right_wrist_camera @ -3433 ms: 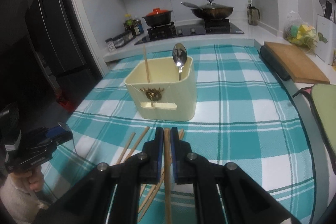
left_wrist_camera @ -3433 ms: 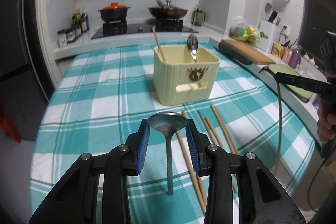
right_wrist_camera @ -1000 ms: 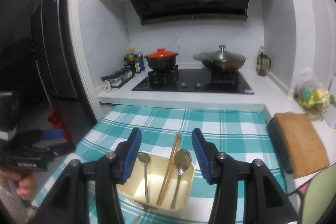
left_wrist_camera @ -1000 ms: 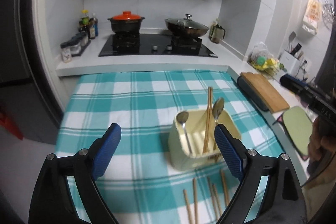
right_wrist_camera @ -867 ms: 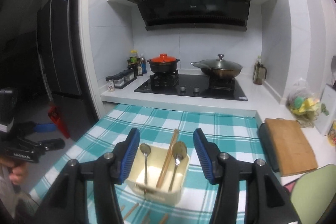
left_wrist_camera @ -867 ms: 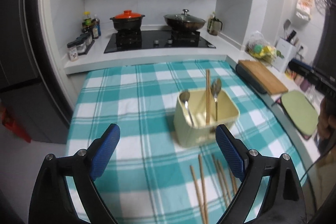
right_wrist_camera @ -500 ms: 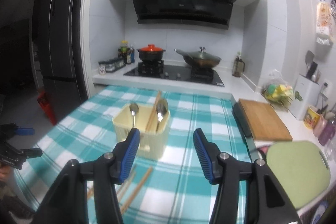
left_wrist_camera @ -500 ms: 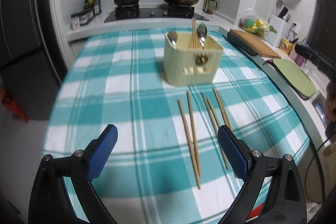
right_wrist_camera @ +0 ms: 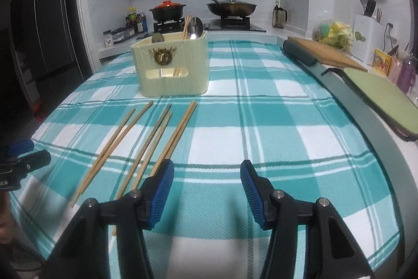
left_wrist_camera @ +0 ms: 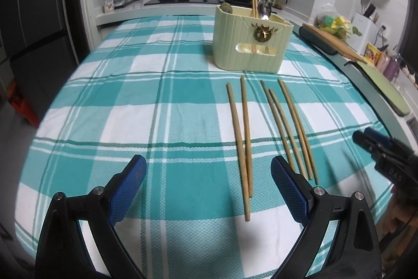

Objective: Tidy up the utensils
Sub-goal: 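Move both open tools back toward the loose wooden chopsticks, then close the right tool on a wooden chopstick while the left tool grasps another chopstick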

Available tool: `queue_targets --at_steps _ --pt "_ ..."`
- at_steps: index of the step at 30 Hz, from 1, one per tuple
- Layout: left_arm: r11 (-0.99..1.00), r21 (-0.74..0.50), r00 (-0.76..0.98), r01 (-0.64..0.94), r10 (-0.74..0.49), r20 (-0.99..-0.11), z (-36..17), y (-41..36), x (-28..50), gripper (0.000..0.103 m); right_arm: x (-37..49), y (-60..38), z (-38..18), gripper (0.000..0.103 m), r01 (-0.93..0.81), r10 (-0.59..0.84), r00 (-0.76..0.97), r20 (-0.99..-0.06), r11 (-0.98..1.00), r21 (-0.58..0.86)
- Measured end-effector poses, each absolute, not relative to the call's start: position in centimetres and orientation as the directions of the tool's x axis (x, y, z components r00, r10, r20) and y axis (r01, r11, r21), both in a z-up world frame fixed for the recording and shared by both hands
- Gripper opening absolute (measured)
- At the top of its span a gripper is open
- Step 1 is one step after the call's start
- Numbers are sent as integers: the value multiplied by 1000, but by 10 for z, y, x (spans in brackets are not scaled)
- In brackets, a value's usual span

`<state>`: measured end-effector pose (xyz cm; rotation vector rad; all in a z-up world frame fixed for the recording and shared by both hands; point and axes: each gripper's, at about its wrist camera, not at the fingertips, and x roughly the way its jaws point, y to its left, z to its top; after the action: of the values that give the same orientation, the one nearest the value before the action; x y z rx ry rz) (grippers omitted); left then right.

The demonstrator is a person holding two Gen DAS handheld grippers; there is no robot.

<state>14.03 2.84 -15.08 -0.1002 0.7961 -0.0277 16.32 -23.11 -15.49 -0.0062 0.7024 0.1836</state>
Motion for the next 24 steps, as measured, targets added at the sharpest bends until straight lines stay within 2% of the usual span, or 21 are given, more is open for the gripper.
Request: queue_targets --at_steps 9,14,24 --pt "993 -112 692 -33 -58 -719 -159 33 142 97 178 -209 -180 28 -218 229 660 -715 970 109" --pt "993 -115 692 -33 -60 -720 -160 33 143 97 192 -198 -189 23 -230 258 614 -746 963 144" --pt "992 -121 683 -36 -64 -727 -163 35 144 97 217 -177 -205 18 -238 276 558 -783 957 167"
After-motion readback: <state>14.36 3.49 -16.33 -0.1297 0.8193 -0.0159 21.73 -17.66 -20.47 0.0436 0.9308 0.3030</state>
